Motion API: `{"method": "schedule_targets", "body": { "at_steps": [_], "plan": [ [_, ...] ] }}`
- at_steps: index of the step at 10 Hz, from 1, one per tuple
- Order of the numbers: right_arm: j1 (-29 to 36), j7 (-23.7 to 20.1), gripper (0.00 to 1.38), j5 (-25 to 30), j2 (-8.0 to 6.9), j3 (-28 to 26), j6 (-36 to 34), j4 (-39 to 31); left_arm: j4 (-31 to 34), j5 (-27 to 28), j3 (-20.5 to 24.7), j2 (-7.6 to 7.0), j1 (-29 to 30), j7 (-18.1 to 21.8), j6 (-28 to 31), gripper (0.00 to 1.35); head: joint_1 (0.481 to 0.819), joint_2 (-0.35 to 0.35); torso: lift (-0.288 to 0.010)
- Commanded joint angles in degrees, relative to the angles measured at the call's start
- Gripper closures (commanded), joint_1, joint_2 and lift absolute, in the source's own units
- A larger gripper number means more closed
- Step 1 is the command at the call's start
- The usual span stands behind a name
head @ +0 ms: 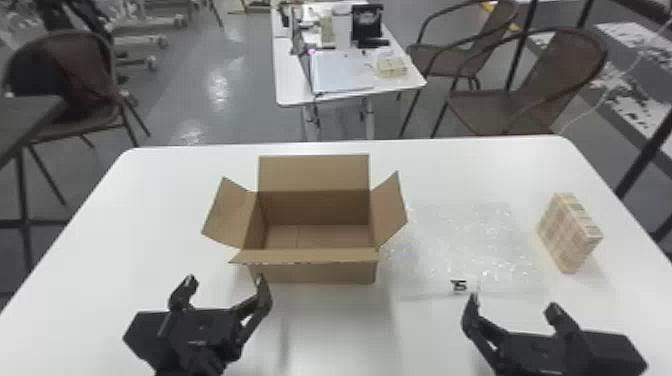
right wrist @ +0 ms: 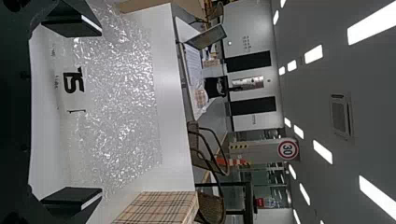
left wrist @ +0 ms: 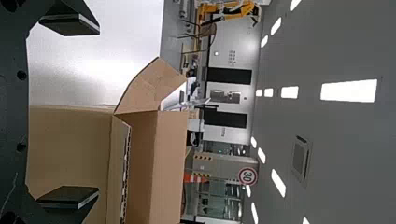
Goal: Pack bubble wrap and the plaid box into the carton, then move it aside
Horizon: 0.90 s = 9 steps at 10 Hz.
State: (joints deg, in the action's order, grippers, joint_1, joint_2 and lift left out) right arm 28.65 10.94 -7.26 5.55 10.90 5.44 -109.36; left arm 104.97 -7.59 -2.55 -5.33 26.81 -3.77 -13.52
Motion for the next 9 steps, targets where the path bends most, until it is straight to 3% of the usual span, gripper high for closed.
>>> {"method": "schedule_targets", "body": {
  "at_steps": [1,9],
  "plan": [
    [0.1,0.0,0.09,0.0,-0.02,0.0,-0.1,-0.2,0.1,0.0,0.0,0.05,-0.1,0.0,0.3,0.1,0.695,0.079,-0.137],
    [0.5,1.7,0.1,0.5,-0.02,0.0,-0.1,-0.7,0.1,-0.1,0.2,0.05,0.1,0.0,0.3,0.1,0.695,0.073,-0.137]
  ]
}}
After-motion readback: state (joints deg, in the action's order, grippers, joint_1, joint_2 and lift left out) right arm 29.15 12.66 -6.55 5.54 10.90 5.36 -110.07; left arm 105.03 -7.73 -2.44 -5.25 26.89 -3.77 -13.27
